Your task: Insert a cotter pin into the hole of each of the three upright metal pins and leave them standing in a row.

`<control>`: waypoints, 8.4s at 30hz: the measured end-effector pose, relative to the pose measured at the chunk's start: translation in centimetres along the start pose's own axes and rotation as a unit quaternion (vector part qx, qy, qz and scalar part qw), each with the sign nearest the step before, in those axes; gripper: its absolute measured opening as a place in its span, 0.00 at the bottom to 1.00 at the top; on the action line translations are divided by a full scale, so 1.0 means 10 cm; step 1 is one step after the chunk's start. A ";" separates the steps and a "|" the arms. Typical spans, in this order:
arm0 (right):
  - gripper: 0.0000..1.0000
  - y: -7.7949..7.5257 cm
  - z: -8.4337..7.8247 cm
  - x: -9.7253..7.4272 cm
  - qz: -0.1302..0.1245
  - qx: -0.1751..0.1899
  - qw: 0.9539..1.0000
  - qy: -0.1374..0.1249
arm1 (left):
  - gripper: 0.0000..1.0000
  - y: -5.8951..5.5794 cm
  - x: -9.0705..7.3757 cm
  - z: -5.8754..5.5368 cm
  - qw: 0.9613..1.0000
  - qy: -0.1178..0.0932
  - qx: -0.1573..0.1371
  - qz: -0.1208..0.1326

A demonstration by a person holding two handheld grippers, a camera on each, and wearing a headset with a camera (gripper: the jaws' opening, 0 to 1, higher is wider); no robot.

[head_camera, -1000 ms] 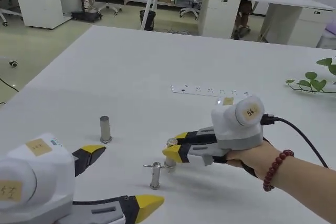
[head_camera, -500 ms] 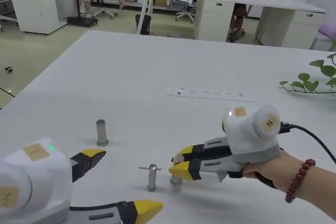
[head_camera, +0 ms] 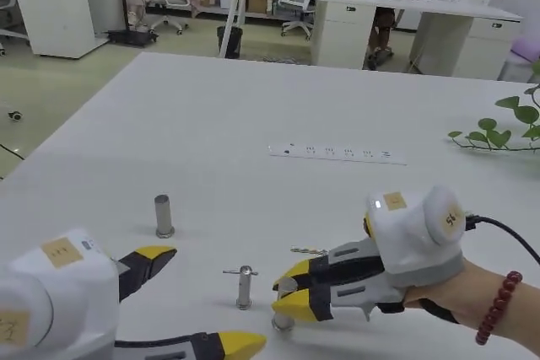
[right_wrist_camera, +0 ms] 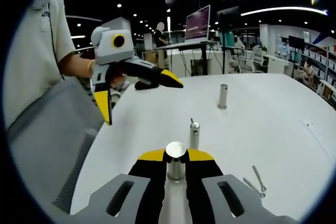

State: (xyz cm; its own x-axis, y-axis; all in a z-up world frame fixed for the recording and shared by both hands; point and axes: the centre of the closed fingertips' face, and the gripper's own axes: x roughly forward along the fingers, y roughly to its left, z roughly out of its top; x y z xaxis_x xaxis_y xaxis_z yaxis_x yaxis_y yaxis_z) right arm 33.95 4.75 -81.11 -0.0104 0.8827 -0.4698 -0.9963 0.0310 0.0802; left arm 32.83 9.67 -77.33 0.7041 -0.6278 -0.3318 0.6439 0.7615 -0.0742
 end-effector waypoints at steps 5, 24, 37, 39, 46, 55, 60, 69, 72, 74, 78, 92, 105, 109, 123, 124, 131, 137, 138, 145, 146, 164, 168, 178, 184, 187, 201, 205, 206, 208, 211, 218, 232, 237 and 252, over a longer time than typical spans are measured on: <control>0.14 0.06 -0.05 0.05 0.011 -0.010 1.000 0.009 | 0.84 -0.02 0.00 -0.01 1.000 0.000 0.000 -0.003; 0.15 0.11 -0.15 0.07 0.028 -0.040 0.998 0.044 | 0.83 -0.02 -0.03 -0.01 1.000 0.001 0.001 -0.001; 0.23 0.16 -0.05 0.00 0.038 -0.034 0.998 0.046 | 0.83 -0.03 -0.04 0.01 1.000 -0.001 0.002 -0.002; 0.25 0.17 -0.04 -0.04 0.039 -0.029 0.998 0.050 | 0.83 -0.03 -0.04 0.01 1.000 -0.003 0.002 -0.001; 0.28 0.15 -0.01 -0.18 0.029 -0.032 0.997 0.058 | 0.83 -0.05 -0.05 0.02 1.000 -0.004 0.002 -0.002; 0.29 -0.04 -0.09 -0.34 0.004 -0.034 0.995 0.089 | 0.82 -0.07 -0.06 0.05 1.000 -0.010 0.003 -0.004; 0.28 -0.26 -0.15 -0.38 -0.030 -0.016 0.993 0.109 | 0.80 -0.09 -0.06 0.04 1.000 -0.009 0.004 -0.004; 0.26 -0.61 -0.30 -0.37 -0.064 -0.022 0.986 0.150 | 0.78 -0.09 -0.06 0.02 1.000 -0.009 0.001 -0.004; 0.26 -0.70 -0.35 -0.35 -0.073 -0.023 0.984 0.161 | 0.77 -0.09 -0.06 0.01 1.000 -0.008 -0.002 -0.004; 0.25 -0.78 -0.40 -0.35 -0.082 -0.023 0.982 0.171 | 0.77 -0.08 -0.05 0.00 1.000 -0.008 -0.004 -0.003; 0.24 -0.89 -0.47 -0.34 -0.094 -0.023 0.978 0.183 | 0.77 -0.07 -0.04 0.00 1.000 -0.009 -0.007 -0.001; 0.17 -1.13 -0.70 -0.36 -0.115 -0.025 0.965 0.233 | 0.76 -0.07 -0.04 -0.06 1.000 -0.004 -0.014 0.001; 0.12 -1.17 -0.78 -0.45 -0.113 -0.037 0.958 0.262 | 0.75 -0.07 -0.03 -0.07 1.000 -0.004 -0.019 0.001; 0.09 -1.17 -0.80 -0.45 -0.107 -0.032 0.956 0.273 | 0.75 -0.07 -0.04 -0.06 1.000 -0.004 -0.018 0.001; 0.03 -1.13 -0.80 -0.42 -0.091 -0.074 0.938 0.325 | 0.74 -0.08 -0.05 -0.05 1.000 -0.004 -0.018 0.000; 0.03 -1.14 -0.80 -0.42 -0.092 -0.081 0.937 0.327 | 0.74 -0.08 -0.05 -0.05 1.000 -0.003 -0.017 0.000; 0.02 -1.13 -0.74 -0.45 -0.104 -0.122 0.928 0.335 | 0.71 -0.08 -0.05 -0.02 1.000 -0.001 -0.017 -0.003; 0.02 -1.08 -0.62 -0.46 -0.109 -0.160 0.923 0.332 | 0.66 -0.08 -0.04 0.03 1.000 -0.001 -0.019 -0.005; 0.02 -1.07 -0.58 -0.46 -0.113 -0.172 0.921 0.332 | 0.65 -0.08 -0.03 0.04 1.000 -0.002 -0.022 -0.007; 0.02 -0.93 -0.32 -0.48 -0.130 -0.238 0.909 0.317 | 0.60 -0.07 0.02 0.13 0.999 -0.009 -0.031 -0.013; 0.02 -0.91 -0.29 -0.48 -0.133 -0.241 0.909 0.313 | 0.59 -0.07 0.03 0.14 0.999 -0.011 -0.034 -0.014; 0.02 -0.48 0.22 -0.36 -0.154 -0.315 0.903 0.249 | 0.39 -0.05 0.24 0.25 0.997 0.000 -0.069 -0.019; 0.02 -0.40 0.30 -0.33 -0.155 -0.322 0.903 0.236 | 0.35 -0.05 0.28 0.25 0.996 0.001 -0.086 -0.022; 0.02 -0.18 0.48 -0.22 -0.145 -0.342 0.905 0.207 | 0.21 -0.11 0.32 0.36 0.986 -0.019 -0.162 -0.038; 0.02 -0.10 0.52 -0.19 -0.141 -0.349 0.905 0.199 | 0.12 -0.12 0.33 0.39 0.977 -0.028 -0.204 -0.046; 0.02 -0.09 0.53 -0.18 -0.140 -0.351 0.905 0.198 | 0.09 -0.12 0.32 0.41 0.972 -0.035 -0.229 -0.047; 0.02 -0.07 0.56 -0.19 -0.146 -0.347 0.907 0.190 | 0.01 -0.11 0.30 0.39 0.963 -0.041 -0.263 -0.049; 0.03 -0.06 0.57 -0.18 -0.145 -0.333 0.913 0.185 | 0.01 -0.11 0.29 0.39 0.966 -0.044 -0.251 -0.051; 0.03 -0.06 0.57 -0.18 -0.144 -0.329 0.915 0.183 | 0.01 -0.11 0.29 0.39 0.967 -0.044 -0.246 -0.051; 0.03 -0.07 0.56 -0.17 -0.144 -0.319 0.919 0.179 | 0.00 -0.10 0.29 0.39 0.969 -0.043 -0.237 -0.050; 0.04 -0.06 0.55 -0.16 -0.144 -0.306 0.925 0.172 | 0.00 -0.09 0.28 0.38 0.971 -0.041 -0.230 -0.050; 0.07 -0.01 0.55 -0.16 -0.129 -0.222 0.957 0.134 | 0.00 -0.09 0.27 0.34 0.979 -0.033 -0.197 -0.045; 0.17 0.07 0.52 -0.26 -0.076 0.013 0.996 0.038 | 0.00 -0.15 0.18 0.30 0.986 -0.023 -0.147 -0.077; 0.18 0.13 0.52 -0.29 -0.051 0.062 0.997 0.013 | 0.00 -0.21 0.16 0.30 0.986 -0.023 -0.133 -0.096; 0.17 0.39 0.42 -0.36 0.033 0.122 0.992 -0.003 | 0.00 -0.52 0.10 0.34 0.981 -0.028 -0.087 -0.173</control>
State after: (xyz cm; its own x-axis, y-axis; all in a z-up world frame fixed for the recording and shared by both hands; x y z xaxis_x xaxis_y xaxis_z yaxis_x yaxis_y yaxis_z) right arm 30.45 3.66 -75.36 -0.0735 0.8891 -0.4518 -0.9434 0.0849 0.3206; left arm 31.24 4.51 -74.10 0.4710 -0.8576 -0.2068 0.7895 0.5143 -0.3350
